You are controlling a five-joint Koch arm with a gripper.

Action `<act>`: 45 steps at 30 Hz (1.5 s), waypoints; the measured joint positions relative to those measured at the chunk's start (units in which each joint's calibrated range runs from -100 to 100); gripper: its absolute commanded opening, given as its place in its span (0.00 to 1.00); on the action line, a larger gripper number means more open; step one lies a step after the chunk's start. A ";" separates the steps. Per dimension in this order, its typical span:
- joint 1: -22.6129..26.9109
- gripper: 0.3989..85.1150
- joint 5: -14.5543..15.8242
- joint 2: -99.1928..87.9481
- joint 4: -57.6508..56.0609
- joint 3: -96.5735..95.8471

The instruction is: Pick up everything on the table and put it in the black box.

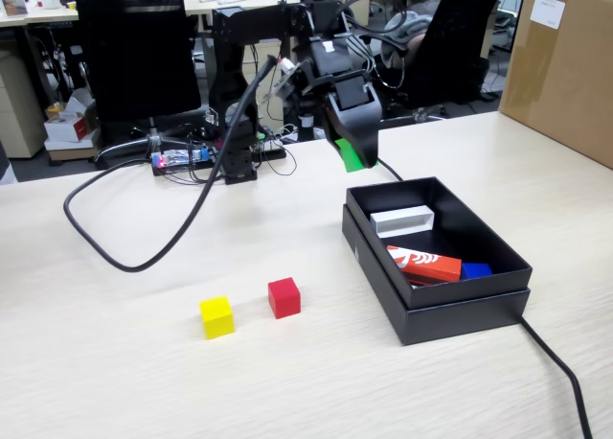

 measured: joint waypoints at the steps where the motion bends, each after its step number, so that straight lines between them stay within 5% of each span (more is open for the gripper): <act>1: 0.05 0.05 0.00 0.26 0.00 0.27; 11: 2.54 0.07 -3.86 27.31 0.00 17.34; 18: 2.83 0.26 -5.91 29.13 0.00 16.52; 26: 3.08 0.30 -6.40 31.84 0.00 12.96; 34: 3.08 0.32 -6.40 30.03 0.00 12.87; 41: 2.39 0.33 -6.40 10.36 0.00 7.03; 45: -0.24 0.44 -6.40 1.68 0.00 2.56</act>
